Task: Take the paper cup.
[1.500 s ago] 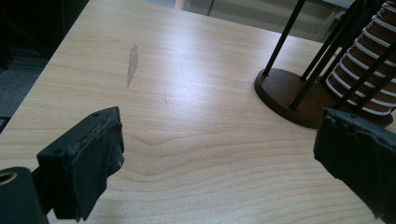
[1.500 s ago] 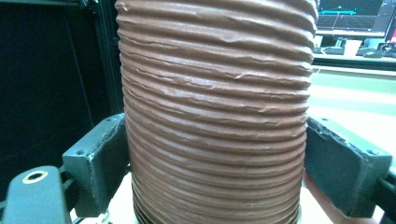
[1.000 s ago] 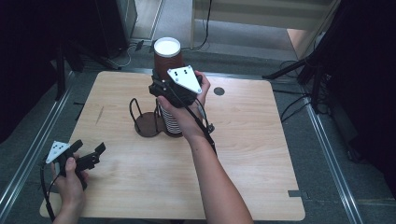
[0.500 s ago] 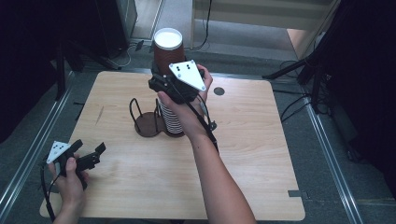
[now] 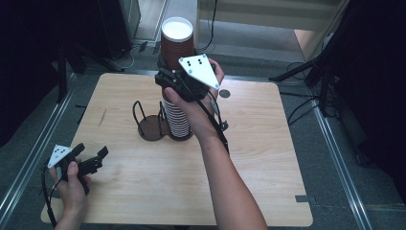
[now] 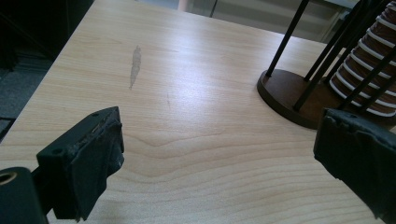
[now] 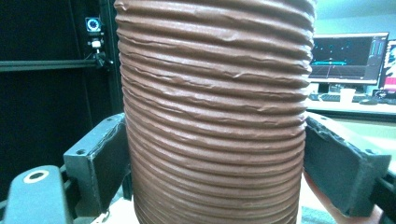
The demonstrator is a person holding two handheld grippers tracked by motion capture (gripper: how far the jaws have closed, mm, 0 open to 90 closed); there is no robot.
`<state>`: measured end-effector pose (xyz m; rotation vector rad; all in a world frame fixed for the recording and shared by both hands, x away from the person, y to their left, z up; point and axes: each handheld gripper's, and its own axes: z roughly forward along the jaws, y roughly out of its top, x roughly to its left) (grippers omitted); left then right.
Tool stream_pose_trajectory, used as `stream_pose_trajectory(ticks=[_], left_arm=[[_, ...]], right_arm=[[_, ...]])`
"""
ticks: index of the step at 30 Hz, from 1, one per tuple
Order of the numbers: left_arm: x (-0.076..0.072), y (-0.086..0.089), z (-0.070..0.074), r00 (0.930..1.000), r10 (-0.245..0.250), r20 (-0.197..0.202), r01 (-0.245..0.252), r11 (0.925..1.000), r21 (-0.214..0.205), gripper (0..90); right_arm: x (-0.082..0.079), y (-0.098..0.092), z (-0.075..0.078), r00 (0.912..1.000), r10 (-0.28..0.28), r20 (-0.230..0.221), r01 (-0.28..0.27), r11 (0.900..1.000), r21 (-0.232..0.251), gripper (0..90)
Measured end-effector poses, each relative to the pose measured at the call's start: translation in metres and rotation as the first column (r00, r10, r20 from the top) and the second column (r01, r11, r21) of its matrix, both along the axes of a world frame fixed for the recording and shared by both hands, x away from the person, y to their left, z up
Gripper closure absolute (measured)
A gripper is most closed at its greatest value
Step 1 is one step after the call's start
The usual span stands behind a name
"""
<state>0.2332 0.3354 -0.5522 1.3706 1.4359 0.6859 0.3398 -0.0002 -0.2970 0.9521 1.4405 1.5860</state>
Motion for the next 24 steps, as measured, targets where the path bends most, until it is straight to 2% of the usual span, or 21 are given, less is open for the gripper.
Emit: stream_pose_trajectory(ticks=[11, 24], left_arm=[[0.000, 0.000, 0.000, 1.0000, -0.002, 0.000, 0.002, 1.0000, 0.003, 2.3], [0.000, -0.001, 0.000, 1.0000, -0.002, 0.002, 0.002, 1.0000, 0.007, 2.2]], right_arm=[[-0.008, -0.022, 0.008, 0.9990, -0.034, 0.027, 0.034, 0.9994, 0.009, 13.2], [-0.018, -0.046, -0.001, 0.9976, -0.064, 0.028, 0.064, 0.9979, -0.003, 13.1]])
